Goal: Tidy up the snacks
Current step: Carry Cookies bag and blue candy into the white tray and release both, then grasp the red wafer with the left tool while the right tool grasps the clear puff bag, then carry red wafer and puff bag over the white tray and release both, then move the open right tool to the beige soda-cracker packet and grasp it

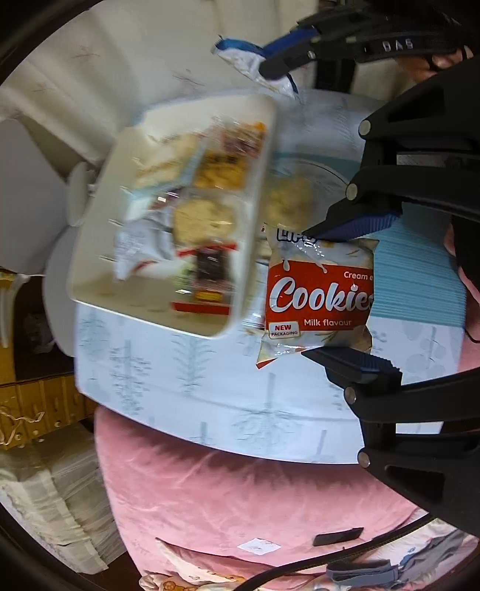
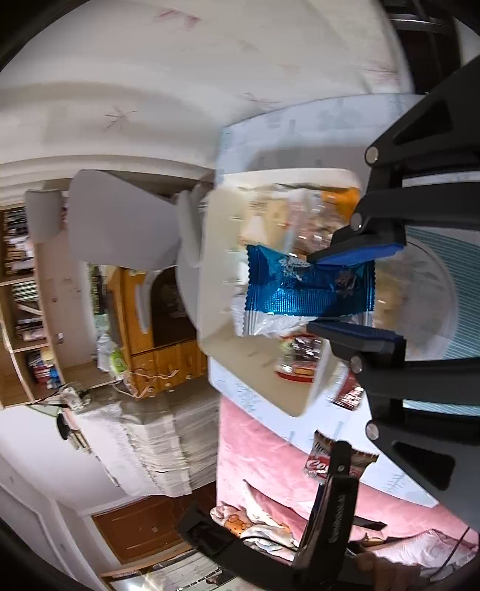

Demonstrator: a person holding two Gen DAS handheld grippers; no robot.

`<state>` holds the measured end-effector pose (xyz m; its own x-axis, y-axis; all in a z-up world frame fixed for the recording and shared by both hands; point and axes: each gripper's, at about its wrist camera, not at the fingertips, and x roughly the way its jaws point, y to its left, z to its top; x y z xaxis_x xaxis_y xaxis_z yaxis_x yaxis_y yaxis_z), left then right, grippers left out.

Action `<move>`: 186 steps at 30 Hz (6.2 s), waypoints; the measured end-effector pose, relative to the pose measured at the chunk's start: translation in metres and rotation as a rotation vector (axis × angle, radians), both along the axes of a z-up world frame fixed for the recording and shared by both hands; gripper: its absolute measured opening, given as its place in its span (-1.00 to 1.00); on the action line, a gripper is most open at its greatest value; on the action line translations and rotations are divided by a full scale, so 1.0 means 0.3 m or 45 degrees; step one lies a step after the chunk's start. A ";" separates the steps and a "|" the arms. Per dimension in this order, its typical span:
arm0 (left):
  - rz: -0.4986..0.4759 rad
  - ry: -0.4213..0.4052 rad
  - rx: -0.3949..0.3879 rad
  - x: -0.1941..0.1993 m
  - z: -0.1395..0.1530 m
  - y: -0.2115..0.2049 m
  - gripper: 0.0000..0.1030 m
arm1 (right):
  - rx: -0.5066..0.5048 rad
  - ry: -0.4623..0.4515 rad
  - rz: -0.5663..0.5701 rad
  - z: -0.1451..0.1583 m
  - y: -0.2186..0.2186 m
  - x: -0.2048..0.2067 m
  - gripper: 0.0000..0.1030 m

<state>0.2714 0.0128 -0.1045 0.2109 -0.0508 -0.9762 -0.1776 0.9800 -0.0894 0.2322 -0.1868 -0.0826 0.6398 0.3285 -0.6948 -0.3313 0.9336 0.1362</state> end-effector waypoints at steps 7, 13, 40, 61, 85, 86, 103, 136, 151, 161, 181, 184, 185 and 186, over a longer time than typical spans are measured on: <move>-0.041 -0.202 -0.027 0.111 0.069 -0.056 0.01 | -0.024 -0.126 0.005 0.000 -0.023 0.077 -0.42; -0.056 -0.325 -0.057 0.165 0.083 -0.092 0.16 | 0.001 -0.135 0.019 -0.029 -0.027 0.108 -0.42; -0.062 -0.196 -0.125 0.014 -0.112 0.061 0.59 | 0.029 0.097 -0.178 -0.065 -0.048 0.047 0.15; -0.137 -0.139 -0.282 0.056 -0.437 0.142 0.59 | -0.135 0.426 -0.372 -0.377 0.141 0.008 0.87; -0.223 -0.120 -0.157 0.090 -0.558 0.039 0.38 | -0.249 0.495 -0.297 -0.582 0.248 0.099 0.88; -0.218 -0.124 -0.127 0.094 -0.556 0.033 0.26 | -0.236 0.503 -0.307 -0.584 0.242 0.105 0.88; -0.168 -0.118 -0.184 0.064 -0.524 0.168 -0.69 | -0.153 0.590 -0.446 -0.540 0.218 0.052 0.39; -0.015 -0.380 -0.457 -0.241 -0.241 0.204 -0.75 | -0.026 0.459 -0.098 -0.224 0.145 -0.150 0.39; -0.079 -0.491 -0.193 -0.200 -0.039 -0.072 -0.75 | -0.017 0.202 0.119 -0.064 -0.002 -0.023 0.39; -0.078 -0.557 -0.132 -0.027 0.047 -0.156 -0.75 | 0.048 0.116 0.083 -0.049 -0.094 0.129 0.40; 0.102 -0.418 0.028 0.059 0.001 -0.100 0.59 | -0.012 0.186 0.079 -0.130 -0.072 0.226 0.75; 0.121 -0.396 0.021 0.018 -0.016 -0.070 0.59 | -0.014 0.160 0.102 -0.115 -0.048 0.204 0.75; 0.126 -0.390 0.021 0.001 -0.022 -0.058 0.59 | -0.014 0.153 0.112 -0.111 -0.040 0.194 0.75; 0.133 -0.383 0.022 -0.016 -0.029 -0.046 0.59 | -0.013 0.148 0.125 -0.108 -0.031 0.184 0.75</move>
<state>0.2667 -0.0011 -0.1131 0.4933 0.0023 -0.8699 -0.2458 0.9596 -0.1369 0.2873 -0.1960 -0.1149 0.5201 0.3777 -0.7661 -0.4035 0.8992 0.1694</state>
